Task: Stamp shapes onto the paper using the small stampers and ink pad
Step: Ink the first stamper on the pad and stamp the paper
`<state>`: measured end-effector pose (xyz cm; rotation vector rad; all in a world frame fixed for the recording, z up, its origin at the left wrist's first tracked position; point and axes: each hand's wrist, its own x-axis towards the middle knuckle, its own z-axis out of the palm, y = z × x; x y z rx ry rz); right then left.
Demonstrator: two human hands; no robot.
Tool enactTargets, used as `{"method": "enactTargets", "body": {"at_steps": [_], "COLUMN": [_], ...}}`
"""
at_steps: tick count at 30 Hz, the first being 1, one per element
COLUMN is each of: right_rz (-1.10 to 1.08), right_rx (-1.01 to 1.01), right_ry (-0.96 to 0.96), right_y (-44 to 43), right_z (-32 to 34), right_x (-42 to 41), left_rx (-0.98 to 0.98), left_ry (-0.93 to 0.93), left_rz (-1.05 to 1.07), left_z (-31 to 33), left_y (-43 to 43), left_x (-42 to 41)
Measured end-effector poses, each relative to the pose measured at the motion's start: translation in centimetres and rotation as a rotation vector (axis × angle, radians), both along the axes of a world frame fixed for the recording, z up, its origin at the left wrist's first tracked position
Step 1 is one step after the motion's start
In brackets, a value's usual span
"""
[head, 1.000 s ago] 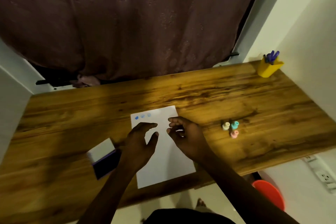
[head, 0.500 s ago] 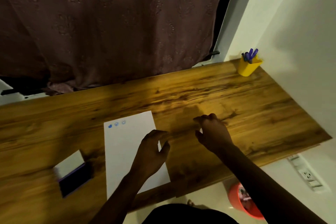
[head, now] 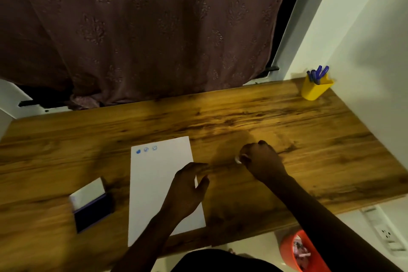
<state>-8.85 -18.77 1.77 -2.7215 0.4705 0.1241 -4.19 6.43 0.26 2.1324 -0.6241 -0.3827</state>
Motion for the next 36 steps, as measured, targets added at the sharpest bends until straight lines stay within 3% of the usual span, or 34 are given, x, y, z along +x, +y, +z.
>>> {"method": "enactTargets", "body": {"at_steps": [3,5,12,22,29,36], "right_rz": [-0.098,-0.122,-0.083,0.036,0.196,0.372], "right_rx": [0.469,0.669,0.929,0.868,0.951,0.908], "right_ry": [-0.105,-0.13,-0.102,0.187,0.249,0.248], "right_y": [2.1,4.1,10.8,19.7,25.2,30.3], "right_z": [2.1,3.5,5.9,5.2,3.6,2.7], "right_x": [0.7,1.2,2.3,5.1,6.5,7.9], "left_rx": [-0.059,-0.112,-0.235,-0.27,-0.274,-0.327], "left_ry": [0.044,0.043,0.022,-0.055,0.028,0.107], "left_rz": [0.034,0.052,0.209,0.32,0.477,0.551], "left_z": [0.6,1.2,2.3,3.5,2.0,1.5], "left_y": [0.4,0.9,4.5,13.3,19.7,25.5], "left_x": [0.3,0.6,1.2,0.6,0.3,0.3]}}
